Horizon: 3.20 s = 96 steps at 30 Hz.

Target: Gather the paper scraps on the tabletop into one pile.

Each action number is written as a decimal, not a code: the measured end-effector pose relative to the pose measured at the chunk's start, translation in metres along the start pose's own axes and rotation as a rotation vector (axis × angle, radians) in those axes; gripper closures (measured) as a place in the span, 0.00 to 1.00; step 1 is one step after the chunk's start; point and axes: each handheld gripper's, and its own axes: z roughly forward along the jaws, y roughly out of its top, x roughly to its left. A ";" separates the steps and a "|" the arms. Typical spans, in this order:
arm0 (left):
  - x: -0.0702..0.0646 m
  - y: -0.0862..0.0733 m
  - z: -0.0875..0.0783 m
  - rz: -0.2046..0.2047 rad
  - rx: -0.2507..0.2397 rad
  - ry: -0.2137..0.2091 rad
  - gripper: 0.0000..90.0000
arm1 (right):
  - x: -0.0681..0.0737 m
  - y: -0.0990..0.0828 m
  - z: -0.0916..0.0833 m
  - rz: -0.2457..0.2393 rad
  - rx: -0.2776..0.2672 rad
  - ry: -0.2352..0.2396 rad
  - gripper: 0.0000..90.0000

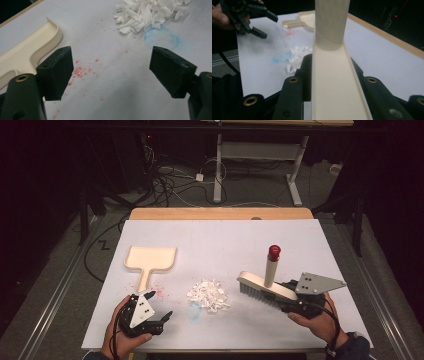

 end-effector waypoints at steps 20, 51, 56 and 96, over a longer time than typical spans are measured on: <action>-0.006 0.003 0.006 0.036 0.022 -0.026 0.21 | -0.032 -0.054 -0.026 0.246 0.218 0.148 0.75; -0.010 0.003 0.014 0.072 0.059 -0.074 0.20 | -0.133 -0.050 0.018 0.227 0.447 -0.005 0.52; -0.009 0.002 0.013 0.070 0.057 -0.074 0.21 | -0.136 -0.050 0.016 0.214 0.438 -0.148 0.58; -0.007 0.006 0.015 0.066 0.046 -0.043 0.19 | -0.011 -0.072 -0.039 0.010 0.041 -0.476 0.23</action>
